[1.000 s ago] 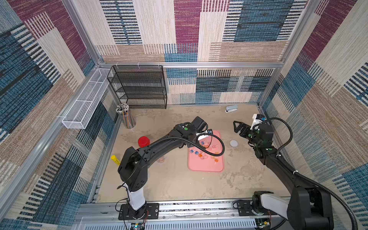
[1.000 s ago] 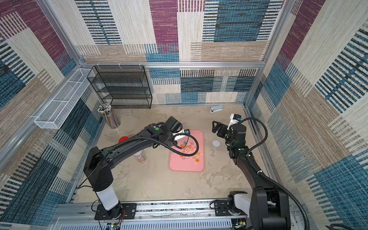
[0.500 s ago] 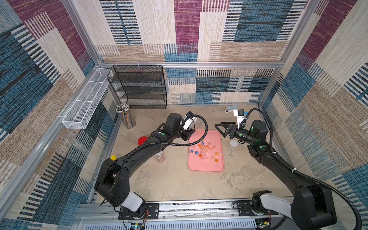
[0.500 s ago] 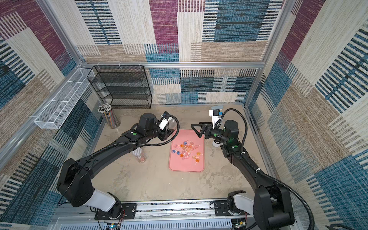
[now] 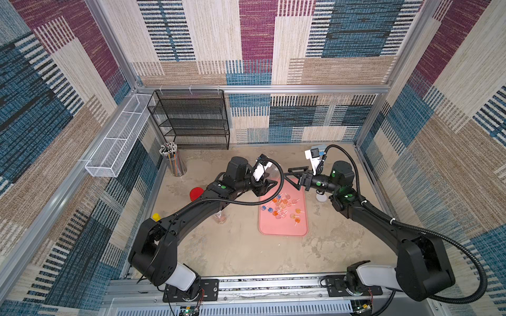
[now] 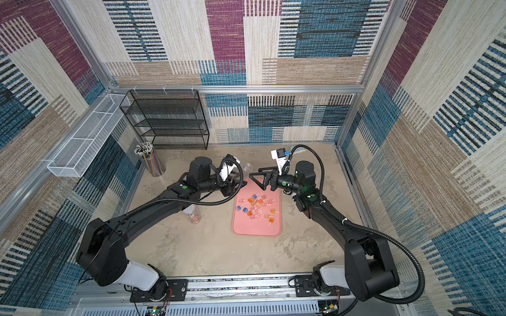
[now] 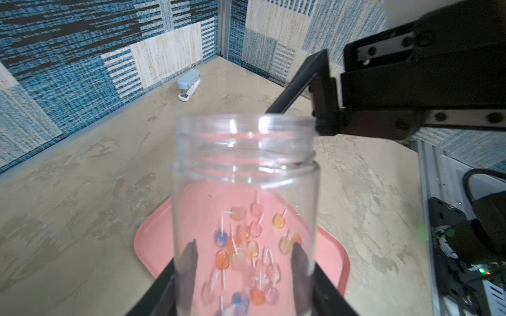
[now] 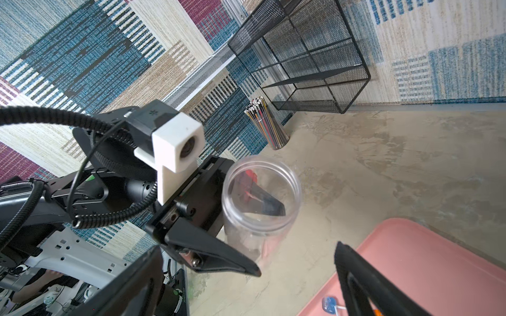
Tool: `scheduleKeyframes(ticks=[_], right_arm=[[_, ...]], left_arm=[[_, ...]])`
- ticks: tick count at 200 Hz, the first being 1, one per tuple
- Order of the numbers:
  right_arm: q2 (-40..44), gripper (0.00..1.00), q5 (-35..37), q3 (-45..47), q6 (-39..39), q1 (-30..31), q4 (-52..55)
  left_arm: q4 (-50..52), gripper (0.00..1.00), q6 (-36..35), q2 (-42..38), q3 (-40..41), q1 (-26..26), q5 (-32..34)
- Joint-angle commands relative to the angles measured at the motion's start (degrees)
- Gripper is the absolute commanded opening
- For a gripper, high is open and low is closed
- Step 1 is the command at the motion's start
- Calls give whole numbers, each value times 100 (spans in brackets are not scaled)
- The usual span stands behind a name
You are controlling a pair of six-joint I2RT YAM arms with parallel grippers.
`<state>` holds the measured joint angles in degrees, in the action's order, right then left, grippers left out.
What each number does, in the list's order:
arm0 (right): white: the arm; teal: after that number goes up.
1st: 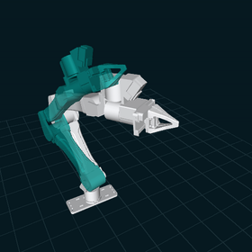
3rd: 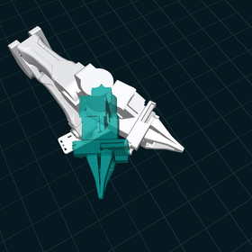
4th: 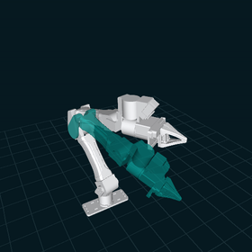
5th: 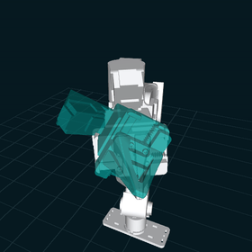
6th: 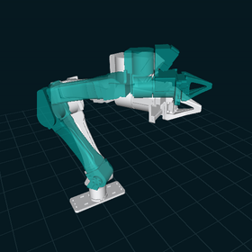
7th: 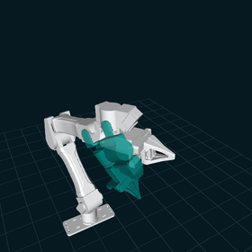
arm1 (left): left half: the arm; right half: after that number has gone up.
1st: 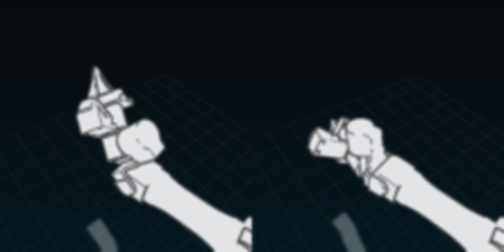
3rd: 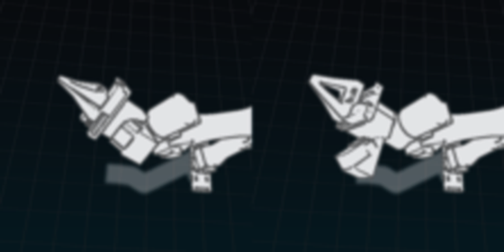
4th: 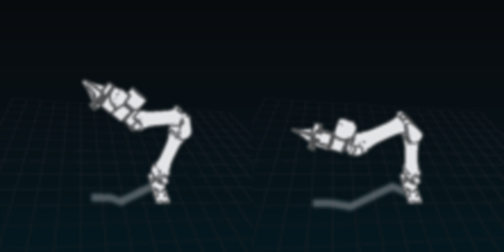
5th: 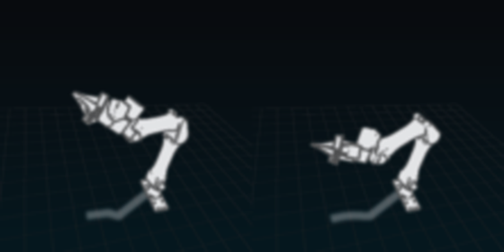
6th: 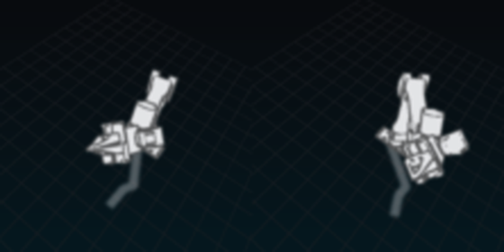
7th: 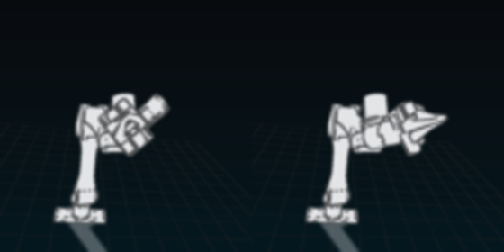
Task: Pour the candies out of the jar
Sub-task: Place the jar at the center of the board.
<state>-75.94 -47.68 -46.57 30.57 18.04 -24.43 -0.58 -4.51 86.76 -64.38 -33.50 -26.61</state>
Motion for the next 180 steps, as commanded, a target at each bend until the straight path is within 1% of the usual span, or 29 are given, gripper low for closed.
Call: scheduleKeyframes(ticks=[1, 35, 76, 92, 108, 117, 130, 136, 147, 157, 159, 162, 164, 168, 180], right_arm=[[-123, 98, -83, -141, 20, 74, -286], [-327, 96, -106, -281, 28, 164, -291], [-459, 85, -134, -338, 55, 174, -258], [-450, 78, -112, -327, 63, 173, -269], [-453, 67, -100, -320, 55, 174, -272], [-453, 64, -120, -318, 55, 173, -285], [-448, 60, -125, -310, 46, 173, -282], [-450, 58, -132, -302, 38, 173, -290], [-433, 55, -99, -292, 3, 174, -300], [-406, 54, -39, -268, -21, 173, -299], [-398, 54, -26, -261, -28, 173, -293], [-394, 54, -1, -257, -44, 173, -285], [-382, 54, 21, -259, -62, 175, -272], [-370, 54, 56, -270, -103, 173, -230], [-351, 53, 215, -345, -302, 165, 0]], left_arm=[[5, 0, -52, -4, -82, -24, -426], [324, 0, -196, 85, -238, -109, -442], [478, 0, -330, 139, -339, -200, -431], [506, 0, -372, 147, -354, -225, -416], [532, 0, -392, 148, -358, -241, -402], [546, 0, -396, 145, -367, -245, -398], [576, 11, -390, 148, -366, -246, -377], [576, 20, -376, 148, -365, -246, -358], [568, 42, -334, 126, -357, -246, -294], [518, 72, -297, 107, -322, -243, -182], [505, 79, -292, 105, -315, -242, -155], [480, 92, -280, 93, -298, -244, -123], [469, 97, -270, 84, -289, -245, -96], [440, 99, -261, 65, -261, -245, -43], [356, 99, -203, 21, -198, -236, 171]])
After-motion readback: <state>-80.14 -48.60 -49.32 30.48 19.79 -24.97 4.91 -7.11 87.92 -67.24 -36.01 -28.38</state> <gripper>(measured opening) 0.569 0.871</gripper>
